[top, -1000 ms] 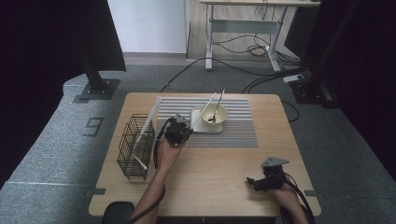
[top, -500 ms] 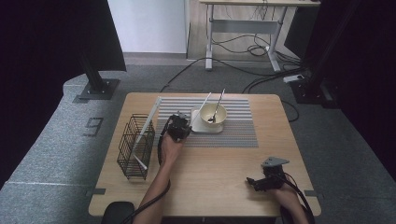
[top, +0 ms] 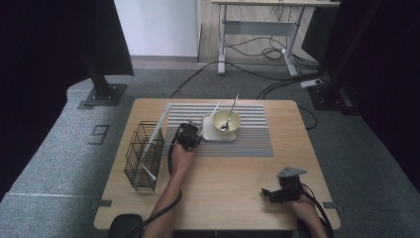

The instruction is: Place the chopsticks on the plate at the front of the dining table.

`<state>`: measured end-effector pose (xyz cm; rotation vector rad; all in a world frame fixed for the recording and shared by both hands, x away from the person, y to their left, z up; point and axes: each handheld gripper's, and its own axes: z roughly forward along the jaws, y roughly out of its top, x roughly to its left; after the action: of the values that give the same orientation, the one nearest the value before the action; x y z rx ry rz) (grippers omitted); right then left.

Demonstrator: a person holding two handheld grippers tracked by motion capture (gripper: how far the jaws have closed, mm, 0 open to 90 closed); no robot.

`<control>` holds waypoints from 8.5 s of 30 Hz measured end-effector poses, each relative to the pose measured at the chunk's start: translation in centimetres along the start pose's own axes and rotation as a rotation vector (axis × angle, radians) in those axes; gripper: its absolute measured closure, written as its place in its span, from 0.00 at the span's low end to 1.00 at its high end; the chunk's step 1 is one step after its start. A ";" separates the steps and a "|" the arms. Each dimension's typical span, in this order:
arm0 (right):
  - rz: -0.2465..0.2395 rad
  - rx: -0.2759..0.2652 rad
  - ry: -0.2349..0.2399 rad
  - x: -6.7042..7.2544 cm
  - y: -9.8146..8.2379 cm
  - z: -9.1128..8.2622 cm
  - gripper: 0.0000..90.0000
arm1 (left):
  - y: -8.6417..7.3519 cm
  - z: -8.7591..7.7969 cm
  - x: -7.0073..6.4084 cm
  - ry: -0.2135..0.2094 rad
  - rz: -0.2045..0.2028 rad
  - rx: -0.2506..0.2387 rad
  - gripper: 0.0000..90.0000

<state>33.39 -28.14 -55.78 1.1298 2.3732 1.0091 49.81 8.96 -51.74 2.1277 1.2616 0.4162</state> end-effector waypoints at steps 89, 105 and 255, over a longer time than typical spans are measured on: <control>0.000 0.000 0.000 0.0 0.0 0.0 0.00 | -1.1 1.1 -4.3 -0.111 0.102 0.000 0.69; 0.000 0.000 0.000 0.0 0.0 0.0 0.00 | -0.9 1.3 -4.5 -0.118 0.095 -0.008 0.68; -0.221 -0.100 0.259 9.1 17.4 -5.7 0.01 | -13.6 -7.0 -6.8 -0.170 0.249 -0.002 0.00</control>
<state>33.98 -16.11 -39.24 0.7188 2.5417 1.2415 33.49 10.27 -55.02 2.2738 0.9047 0.3313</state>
